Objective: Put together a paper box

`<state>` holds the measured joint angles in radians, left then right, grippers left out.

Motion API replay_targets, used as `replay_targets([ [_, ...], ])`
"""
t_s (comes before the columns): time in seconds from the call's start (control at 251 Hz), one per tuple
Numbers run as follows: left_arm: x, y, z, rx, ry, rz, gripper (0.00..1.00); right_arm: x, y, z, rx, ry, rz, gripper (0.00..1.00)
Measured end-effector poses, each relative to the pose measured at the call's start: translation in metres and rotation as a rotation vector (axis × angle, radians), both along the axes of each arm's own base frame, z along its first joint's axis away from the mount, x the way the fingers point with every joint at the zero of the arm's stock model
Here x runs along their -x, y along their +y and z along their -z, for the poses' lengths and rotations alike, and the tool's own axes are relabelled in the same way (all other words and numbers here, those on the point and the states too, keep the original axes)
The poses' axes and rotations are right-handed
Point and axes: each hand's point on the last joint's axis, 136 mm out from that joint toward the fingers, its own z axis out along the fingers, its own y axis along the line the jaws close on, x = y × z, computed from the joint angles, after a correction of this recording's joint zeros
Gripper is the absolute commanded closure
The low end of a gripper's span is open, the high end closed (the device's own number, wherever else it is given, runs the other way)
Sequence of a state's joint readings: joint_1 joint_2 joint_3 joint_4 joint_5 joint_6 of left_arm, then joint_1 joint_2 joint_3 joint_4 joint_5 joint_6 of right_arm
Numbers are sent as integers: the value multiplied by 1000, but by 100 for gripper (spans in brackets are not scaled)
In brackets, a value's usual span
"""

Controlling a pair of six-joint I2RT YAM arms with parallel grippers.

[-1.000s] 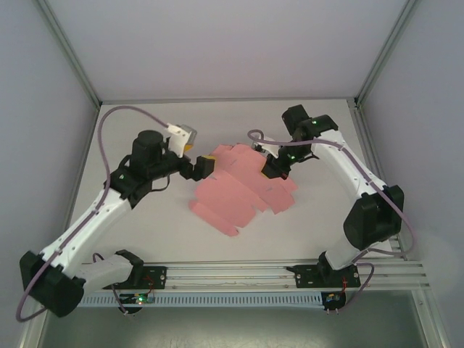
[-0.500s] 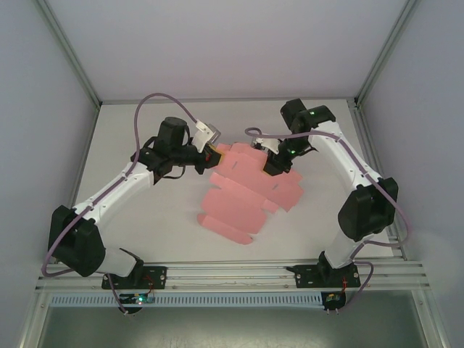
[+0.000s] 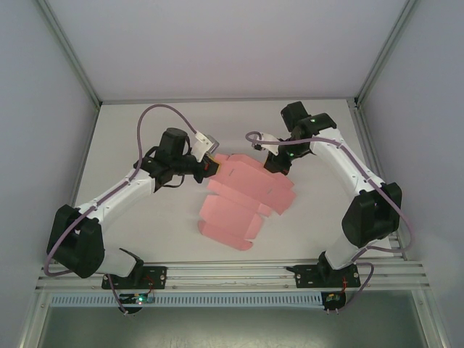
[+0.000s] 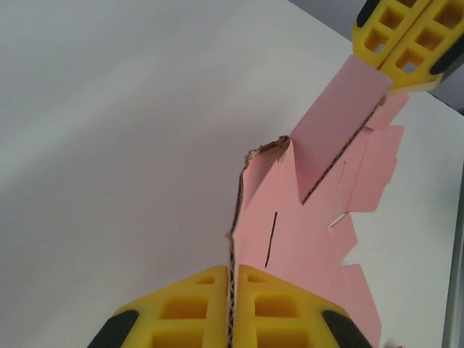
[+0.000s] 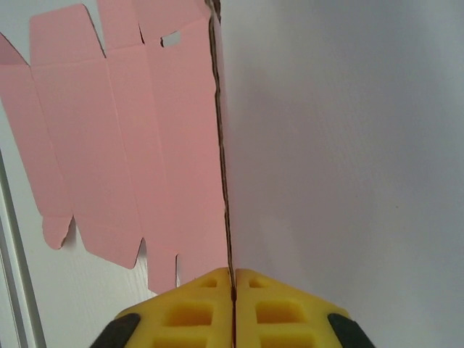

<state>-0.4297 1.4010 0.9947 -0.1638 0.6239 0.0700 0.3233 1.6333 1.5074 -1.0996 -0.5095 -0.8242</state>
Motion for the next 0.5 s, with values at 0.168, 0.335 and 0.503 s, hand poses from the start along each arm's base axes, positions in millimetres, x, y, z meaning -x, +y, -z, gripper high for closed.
replay_targets([
  [0.168,0,-1,2,11,5,-7,100,4,1,16,0,15,-16,87],
  [0.335,2,1,10,4,21,-9,100,-3,4,27,-2,-2,-2,96],
  [0.503,2,1,10,4,23,-10,100,-17,4,33,2,-62,29,100],
])
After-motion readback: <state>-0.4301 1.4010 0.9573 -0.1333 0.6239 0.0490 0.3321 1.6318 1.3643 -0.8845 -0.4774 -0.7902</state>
